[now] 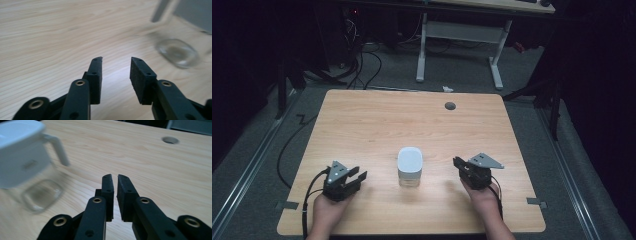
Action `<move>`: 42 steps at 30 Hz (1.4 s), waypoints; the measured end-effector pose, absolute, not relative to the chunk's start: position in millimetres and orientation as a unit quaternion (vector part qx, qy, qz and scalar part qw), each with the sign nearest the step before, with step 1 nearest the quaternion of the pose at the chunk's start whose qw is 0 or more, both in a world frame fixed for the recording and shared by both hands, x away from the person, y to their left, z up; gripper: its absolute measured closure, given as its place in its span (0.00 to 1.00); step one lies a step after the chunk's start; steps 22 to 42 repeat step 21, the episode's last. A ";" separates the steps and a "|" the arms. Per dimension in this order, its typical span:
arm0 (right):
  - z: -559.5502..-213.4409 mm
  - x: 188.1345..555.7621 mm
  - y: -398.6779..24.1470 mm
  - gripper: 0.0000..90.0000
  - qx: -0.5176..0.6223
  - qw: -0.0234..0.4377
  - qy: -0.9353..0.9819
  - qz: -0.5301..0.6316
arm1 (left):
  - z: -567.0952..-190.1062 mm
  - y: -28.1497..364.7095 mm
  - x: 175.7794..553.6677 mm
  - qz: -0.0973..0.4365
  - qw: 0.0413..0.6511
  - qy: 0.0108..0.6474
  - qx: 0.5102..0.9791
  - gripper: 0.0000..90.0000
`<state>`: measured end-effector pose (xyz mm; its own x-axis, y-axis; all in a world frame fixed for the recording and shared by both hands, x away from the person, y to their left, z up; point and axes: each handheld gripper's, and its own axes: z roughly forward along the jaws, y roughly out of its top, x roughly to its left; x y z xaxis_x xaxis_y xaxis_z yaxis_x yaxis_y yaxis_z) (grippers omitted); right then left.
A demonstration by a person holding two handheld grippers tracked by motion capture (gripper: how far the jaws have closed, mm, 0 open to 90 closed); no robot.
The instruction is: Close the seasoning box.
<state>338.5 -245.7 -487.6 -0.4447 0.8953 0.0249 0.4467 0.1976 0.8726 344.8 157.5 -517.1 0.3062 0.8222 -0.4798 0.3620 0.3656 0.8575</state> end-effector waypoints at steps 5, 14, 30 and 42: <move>-499.7 333.4 -291.8 0.84 0.505 0.269 0.707 0.416 | -522.8 188.1 350.2 0.222 0.594 0.583 0.509 0.60; -514.8 294.7 -325.4 0.71 0.540 0.296 0.673 0.410 | -529.5 184.0 342.3 0.238 0.575 0.577 0.528 0.57; -514.6 299.7 -321.6 0.70 0.536 0.296 0.674 0.413 | -532.6 178.0 337.0 0.239 0.573 0.575 0.534 0.56; -514.6 299.7 -321.6 0.70 0.536 0.296 0.674 0.413 | -532.6 178.0 337.0 0.239 0.573 0.575 0.534 0.56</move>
